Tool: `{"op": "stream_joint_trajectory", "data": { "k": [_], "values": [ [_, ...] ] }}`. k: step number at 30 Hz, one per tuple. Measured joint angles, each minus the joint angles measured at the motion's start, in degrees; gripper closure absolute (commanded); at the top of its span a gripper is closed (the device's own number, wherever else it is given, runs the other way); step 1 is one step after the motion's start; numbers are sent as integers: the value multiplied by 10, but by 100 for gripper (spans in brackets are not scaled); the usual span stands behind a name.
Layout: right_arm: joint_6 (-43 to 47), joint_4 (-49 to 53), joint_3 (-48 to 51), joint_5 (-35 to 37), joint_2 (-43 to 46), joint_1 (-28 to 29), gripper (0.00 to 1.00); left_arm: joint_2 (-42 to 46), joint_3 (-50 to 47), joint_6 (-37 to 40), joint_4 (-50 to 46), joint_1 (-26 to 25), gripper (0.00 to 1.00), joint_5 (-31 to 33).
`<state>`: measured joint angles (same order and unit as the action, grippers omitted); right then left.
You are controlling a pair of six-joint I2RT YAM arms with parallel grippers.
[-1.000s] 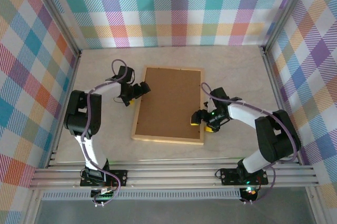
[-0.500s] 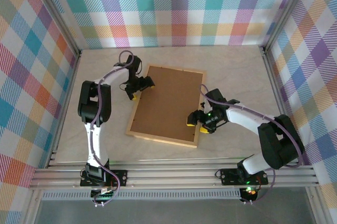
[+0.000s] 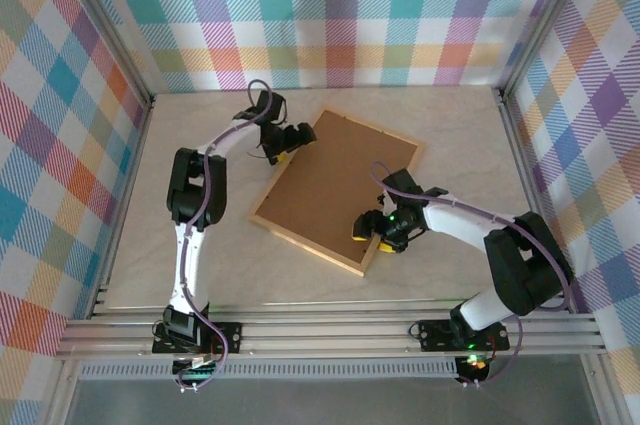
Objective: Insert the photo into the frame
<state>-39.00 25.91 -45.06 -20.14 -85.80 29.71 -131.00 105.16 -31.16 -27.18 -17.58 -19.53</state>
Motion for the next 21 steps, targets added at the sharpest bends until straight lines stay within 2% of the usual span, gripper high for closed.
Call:
{"op": "stream_joint_trajectory", "data": {
  "k": [7,11,14,18,21],
  "values": [
    [-19,-26,-2,2,-16,14,28,-24,46,19,15,-6,2,-7],
    [-23,-40,-27,7,-46,39,27,-58,122,41,-22,-4,0,4],
    [-2,-25,-49,41,-35,44,23,-61,158,56,-59,4,0,12],
    [58,15,-107,101,-12,20,18,-46,169,69,-104,24,0,42],
    [115,40,-177,137,-19,-17,12,4,110,77,-115,41,0,71]
  ]
}}
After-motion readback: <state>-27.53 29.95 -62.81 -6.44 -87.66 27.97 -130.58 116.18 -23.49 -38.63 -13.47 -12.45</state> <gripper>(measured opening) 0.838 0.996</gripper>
